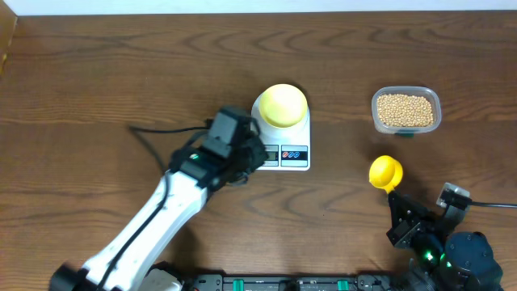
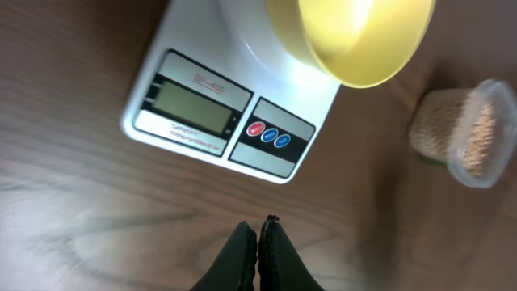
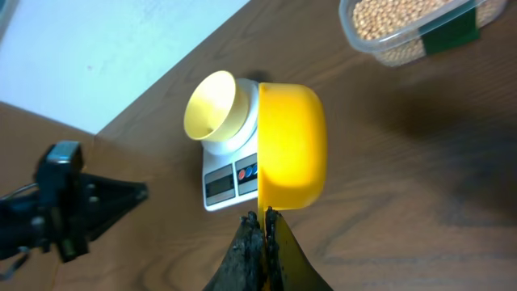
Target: Scoop item into bowl and weigh 50g on scale
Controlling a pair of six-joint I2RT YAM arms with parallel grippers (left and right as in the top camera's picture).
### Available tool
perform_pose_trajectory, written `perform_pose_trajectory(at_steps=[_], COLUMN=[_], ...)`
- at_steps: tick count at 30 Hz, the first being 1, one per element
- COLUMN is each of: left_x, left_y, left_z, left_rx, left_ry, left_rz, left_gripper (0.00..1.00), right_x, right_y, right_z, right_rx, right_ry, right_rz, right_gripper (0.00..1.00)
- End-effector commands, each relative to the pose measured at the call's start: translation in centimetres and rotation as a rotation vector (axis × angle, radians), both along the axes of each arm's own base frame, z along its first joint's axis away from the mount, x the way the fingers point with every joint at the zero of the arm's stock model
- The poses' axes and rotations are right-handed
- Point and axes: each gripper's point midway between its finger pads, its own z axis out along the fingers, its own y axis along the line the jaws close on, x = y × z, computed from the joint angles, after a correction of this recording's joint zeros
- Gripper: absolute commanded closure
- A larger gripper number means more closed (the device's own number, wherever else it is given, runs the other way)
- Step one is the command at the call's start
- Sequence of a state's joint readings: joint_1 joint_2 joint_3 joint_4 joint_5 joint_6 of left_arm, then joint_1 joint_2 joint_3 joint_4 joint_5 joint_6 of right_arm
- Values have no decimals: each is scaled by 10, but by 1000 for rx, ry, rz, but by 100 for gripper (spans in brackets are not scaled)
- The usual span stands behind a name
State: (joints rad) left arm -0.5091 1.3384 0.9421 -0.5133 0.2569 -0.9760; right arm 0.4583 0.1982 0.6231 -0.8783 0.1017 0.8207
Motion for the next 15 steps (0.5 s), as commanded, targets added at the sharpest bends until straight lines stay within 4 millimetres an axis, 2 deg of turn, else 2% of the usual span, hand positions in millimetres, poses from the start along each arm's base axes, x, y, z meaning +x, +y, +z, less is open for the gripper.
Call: perform_pose_trajectory(at_steps=[1,8,15], left_x=[6,16,28], left_y=[-23,-47,-56], left_z=[-27,-70,-99], left_rx=[18,36,39], left_ry=[38,63,69], left_rz=[-27,-67,-67], left_gripper=[93,93,93], right_x=[4,6,7], right_y=[-14,-19,-23], right_z=[2,3,3], right_rx=[-46,-81,-103], right_ry=[-25,-37,-45], right_rz=[-70,-87,-101], right_gripper=[99,99,99])
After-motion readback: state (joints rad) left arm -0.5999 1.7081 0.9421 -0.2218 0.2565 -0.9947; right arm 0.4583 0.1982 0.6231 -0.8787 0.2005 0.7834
